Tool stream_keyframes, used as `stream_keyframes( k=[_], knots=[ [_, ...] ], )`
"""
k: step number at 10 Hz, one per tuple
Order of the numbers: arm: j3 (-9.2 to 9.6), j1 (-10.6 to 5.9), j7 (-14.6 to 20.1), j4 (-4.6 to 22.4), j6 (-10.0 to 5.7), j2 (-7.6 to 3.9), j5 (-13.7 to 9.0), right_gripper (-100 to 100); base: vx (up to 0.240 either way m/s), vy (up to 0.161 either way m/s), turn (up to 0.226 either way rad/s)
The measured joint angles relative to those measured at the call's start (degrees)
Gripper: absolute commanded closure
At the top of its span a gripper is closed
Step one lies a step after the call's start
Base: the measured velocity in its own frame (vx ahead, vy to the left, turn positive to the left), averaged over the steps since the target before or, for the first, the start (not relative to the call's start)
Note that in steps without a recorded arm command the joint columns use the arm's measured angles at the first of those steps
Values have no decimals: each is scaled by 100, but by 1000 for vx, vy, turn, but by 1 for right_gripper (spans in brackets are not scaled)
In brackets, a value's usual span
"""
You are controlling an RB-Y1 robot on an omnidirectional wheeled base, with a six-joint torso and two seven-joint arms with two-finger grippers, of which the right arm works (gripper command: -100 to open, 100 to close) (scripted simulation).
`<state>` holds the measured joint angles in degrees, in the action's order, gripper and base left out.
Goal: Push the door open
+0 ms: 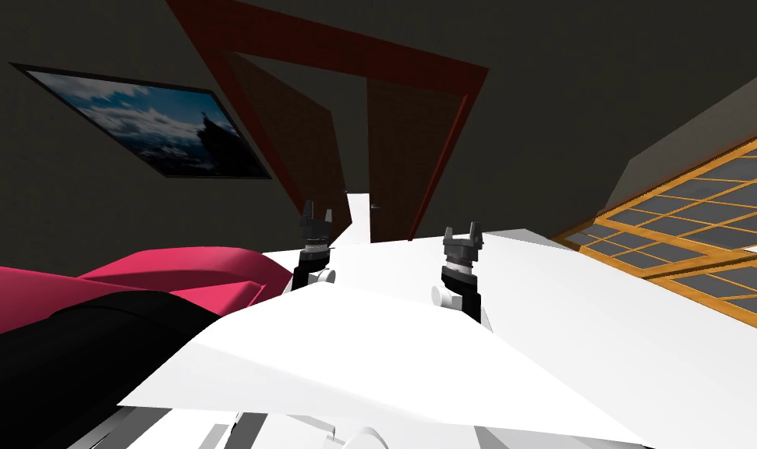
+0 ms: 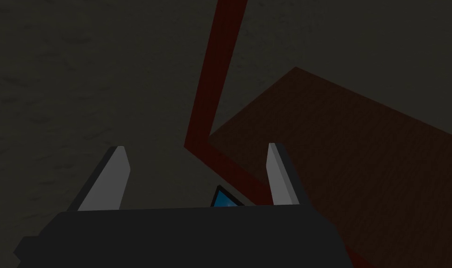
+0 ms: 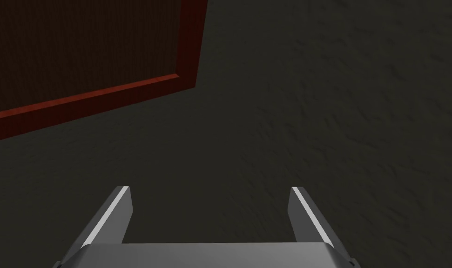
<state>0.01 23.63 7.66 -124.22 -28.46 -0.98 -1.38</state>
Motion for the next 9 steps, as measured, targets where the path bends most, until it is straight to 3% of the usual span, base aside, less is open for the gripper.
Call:
stream_keyframes(
  k=[7,9],
  knots=[
    [100,-378,-78,1042,-249,-165,-30,-100,99,35,19],
    [122,-562,-111,1425,-323,-199,-37,-100,101,35,21]
  ],
)
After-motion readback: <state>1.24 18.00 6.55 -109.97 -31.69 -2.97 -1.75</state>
